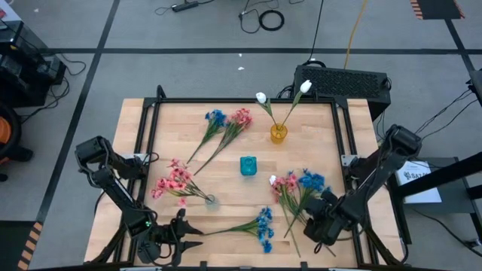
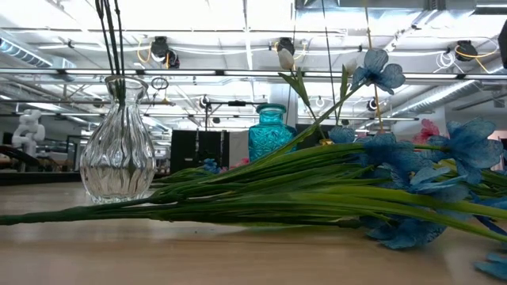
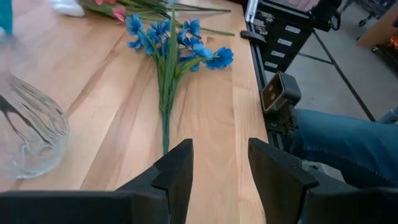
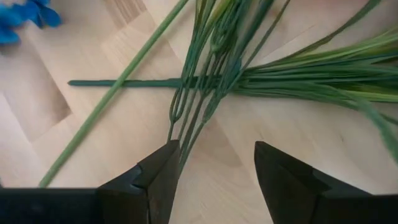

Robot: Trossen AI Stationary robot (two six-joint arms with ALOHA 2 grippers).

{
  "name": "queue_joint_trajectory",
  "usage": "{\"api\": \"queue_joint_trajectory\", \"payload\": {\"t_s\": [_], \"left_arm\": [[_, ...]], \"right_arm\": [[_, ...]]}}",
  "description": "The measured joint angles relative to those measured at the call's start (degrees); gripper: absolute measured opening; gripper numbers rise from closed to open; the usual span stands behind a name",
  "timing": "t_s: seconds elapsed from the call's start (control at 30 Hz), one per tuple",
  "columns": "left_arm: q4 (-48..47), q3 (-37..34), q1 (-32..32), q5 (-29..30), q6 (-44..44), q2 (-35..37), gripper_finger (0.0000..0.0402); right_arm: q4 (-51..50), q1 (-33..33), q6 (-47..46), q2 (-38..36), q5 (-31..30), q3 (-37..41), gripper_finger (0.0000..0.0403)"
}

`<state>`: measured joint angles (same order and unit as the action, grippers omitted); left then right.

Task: Sort flowers into vase by color
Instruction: Put the bottom pink flowers into the transparent vase

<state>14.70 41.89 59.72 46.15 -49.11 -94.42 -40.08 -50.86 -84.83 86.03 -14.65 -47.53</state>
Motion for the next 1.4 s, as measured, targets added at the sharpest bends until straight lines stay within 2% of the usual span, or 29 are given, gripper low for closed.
{"api": "queue_joint_trajectory", "payload": {"t_s": [0.17,0.5,0.67,0.83,1.2,1.4], "left_arm": [[0.45,0.0,0.0,0.19,-0.08,-0.02,0.0159],[1.29,0.0,-0.01,0.67,-0.15,0.0,0.0159],[1.84,0.0,0.0,0.87,-0.28,-0.9,0.0159],[4.2,0.0,-0.02,0.88,-0.29,-3.13,0.0159],[6.04,0.0,0.0,0.81,-3.12,-6.33,0.0159],[6.01,0.0,0.0,0.8,-3.12,-6.33,0.0159]], "right_arm": [[0.62,-0.25,0.84,3.54,0.31,-1.7,0.0207],[5.8,-0.25,1.66,9.36,2.71,-1.79,0.0252],[6.5,-0.3,1.68,11.14,2.52,-1.97,0.0248],[6.26,-0.24,1.96,11.29,3.29,-1.87,0.0198],[9.0,-0.21,0.59,11.25,4.4,-1.79,0.0017],[5.48,-0.21,0.18,9.61,4.94,-3.21,0.0007]]}}
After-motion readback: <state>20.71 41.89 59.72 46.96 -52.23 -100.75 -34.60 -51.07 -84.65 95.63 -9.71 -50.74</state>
